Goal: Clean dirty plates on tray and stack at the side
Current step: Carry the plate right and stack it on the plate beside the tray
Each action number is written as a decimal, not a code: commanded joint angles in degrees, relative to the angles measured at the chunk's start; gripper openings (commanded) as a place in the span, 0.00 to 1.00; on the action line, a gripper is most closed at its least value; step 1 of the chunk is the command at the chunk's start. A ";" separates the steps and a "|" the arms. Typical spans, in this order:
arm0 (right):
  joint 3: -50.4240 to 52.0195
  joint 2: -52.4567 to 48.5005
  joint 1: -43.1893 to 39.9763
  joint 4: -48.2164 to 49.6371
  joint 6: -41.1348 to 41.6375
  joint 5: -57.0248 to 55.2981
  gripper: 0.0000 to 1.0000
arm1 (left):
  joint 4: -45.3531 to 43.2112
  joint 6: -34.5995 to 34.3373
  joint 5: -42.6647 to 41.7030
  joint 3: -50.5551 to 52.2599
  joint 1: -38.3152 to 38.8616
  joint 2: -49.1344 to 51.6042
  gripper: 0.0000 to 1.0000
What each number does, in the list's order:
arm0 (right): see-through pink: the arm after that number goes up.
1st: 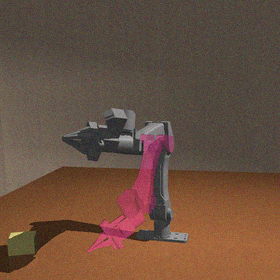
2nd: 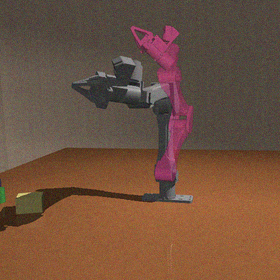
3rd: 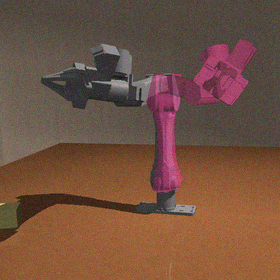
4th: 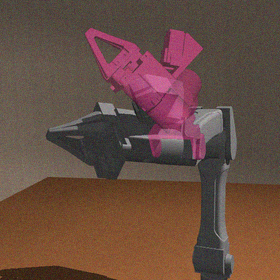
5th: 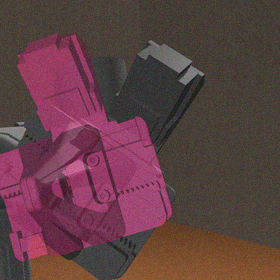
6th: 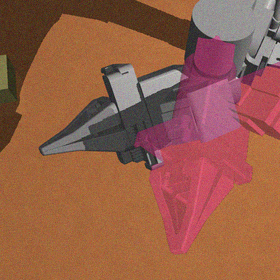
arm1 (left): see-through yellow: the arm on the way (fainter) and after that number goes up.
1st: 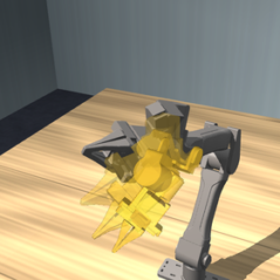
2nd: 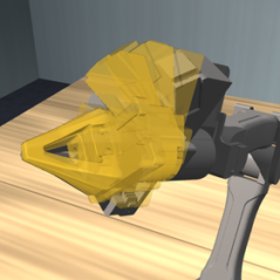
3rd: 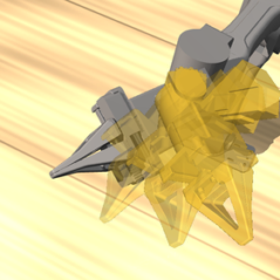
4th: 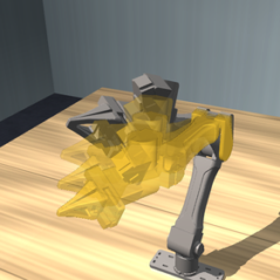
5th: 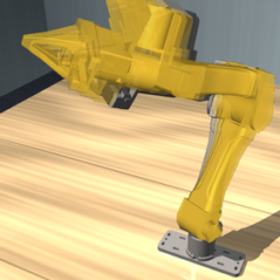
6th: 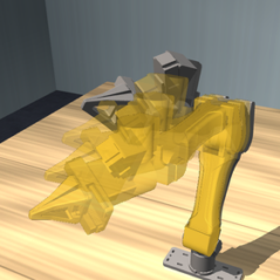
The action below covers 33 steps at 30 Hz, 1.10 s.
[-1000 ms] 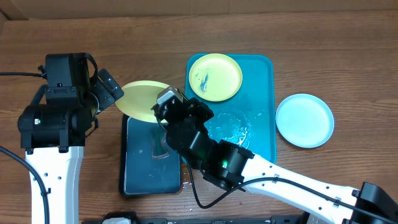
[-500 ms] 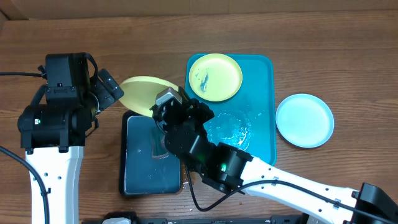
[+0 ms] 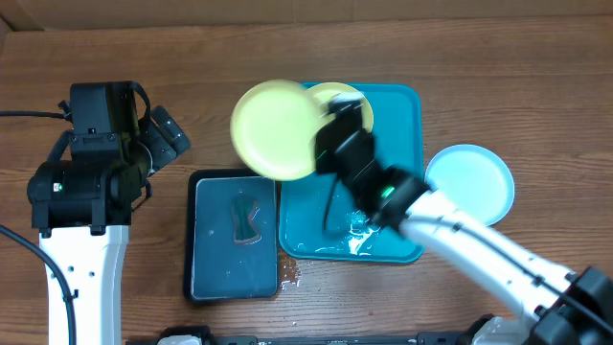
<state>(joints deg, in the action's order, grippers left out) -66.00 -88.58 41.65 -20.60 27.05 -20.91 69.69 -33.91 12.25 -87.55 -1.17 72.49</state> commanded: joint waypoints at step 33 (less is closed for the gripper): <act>7.50 3.17 -63.82 -37.07 -4.44 29.88 0.38 | 0.00 1.14 -0.07 -1.07 -0.20 -0.50 1.00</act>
<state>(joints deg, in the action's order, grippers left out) -56.90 -86.74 -22.35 -58.65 30.04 4.45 69.69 -33.91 12.23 -87.55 -1.17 72.49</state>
